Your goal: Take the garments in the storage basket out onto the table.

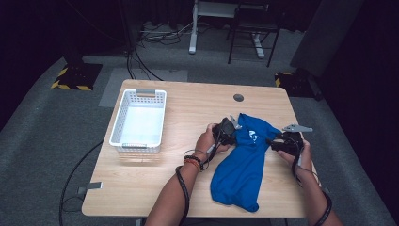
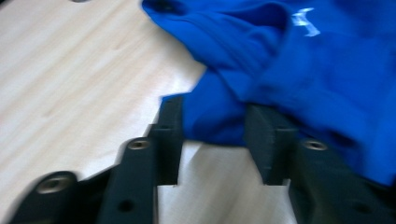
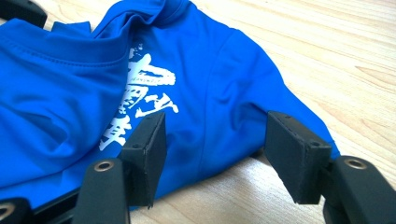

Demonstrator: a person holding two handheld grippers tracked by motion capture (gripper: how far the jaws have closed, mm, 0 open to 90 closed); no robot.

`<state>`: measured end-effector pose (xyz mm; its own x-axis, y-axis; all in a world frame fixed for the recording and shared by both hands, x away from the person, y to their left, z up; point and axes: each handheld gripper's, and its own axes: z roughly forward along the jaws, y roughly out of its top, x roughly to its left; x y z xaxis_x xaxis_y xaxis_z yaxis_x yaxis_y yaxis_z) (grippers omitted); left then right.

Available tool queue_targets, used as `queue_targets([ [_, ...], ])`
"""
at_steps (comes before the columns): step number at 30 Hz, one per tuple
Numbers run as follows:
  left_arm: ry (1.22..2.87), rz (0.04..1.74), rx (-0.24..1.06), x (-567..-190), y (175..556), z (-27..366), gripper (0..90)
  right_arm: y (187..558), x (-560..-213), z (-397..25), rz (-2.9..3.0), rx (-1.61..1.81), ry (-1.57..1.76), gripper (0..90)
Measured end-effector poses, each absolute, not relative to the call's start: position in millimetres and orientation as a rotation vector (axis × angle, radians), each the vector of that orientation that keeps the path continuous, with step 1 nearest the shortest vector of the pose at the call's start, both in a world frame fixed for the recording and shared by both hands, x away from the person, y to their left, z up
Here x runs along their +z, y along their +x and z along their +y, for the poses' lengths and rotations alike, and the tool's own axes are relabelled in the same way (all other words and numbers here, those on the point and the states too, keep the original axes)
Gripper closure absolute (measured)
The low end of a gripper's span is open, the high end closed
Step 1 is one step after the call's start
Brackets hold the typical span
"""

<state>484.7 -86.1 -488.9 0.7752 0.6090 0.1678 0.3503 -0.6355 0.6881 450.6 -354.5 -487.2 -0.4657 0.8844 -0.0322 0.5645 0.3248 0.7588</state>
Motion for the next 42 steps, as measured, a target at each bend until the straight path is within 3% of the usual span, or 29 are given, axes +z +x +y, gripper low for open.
queue_targets([
  [2, 2.356, 0.756, 0.532, -489.2, 490.1, -96.2, 49.2, 449.4, -488.3, -353.5, 2.151, 0.939, 1.272, 40.2],
  [6, 2.380, 0.724, 0.502, -492.9, 491.1, -102.4, 50.2, 447.6, -489.0, -353.3, 2.159, 0.953, 1.260, 40.1],
  [11, 2.404, 0.660, 0.446, -493.4, 488.0, -102.0, 83.3, 451.1, -490.9, -356.3, 2.144, 0.955, 1.296, 38.7],
  [13, 2.403, 0.650, 0.438, -493.4, 485.7, -99.7, 87.1, 452.3, -492.0, -358.4, 2.111, 0.949, 1.324, 38.6],
  [22, 2.368, 0.669, 0.444, -487.0, 474.6, -67.2, 87.8, 462.1, -498.7, -366.5, 2.128, 0.878, 1.439, 41.9],
  [30, 2.393, 0.727, 0.576, -483.1, 448.5, -30.4, 87.8, 461.0, -495.4, -368.7, 2.082, 0.767, 1.455, 41.7],
  [34, 2.359, 0.787, 0.530, -480.1, 436.5, -10.2, 87.7, 460.6, -494.5, -374.8, 2.066, 0.753, 1.491, 41.4],
  [42, 2.356, 0.870, 0.572, -481.8, 413.7, 17.6, 87.6, 459.3, -494.0, -378.3, 2.054, 0.731, 1.493, 41.4],
])
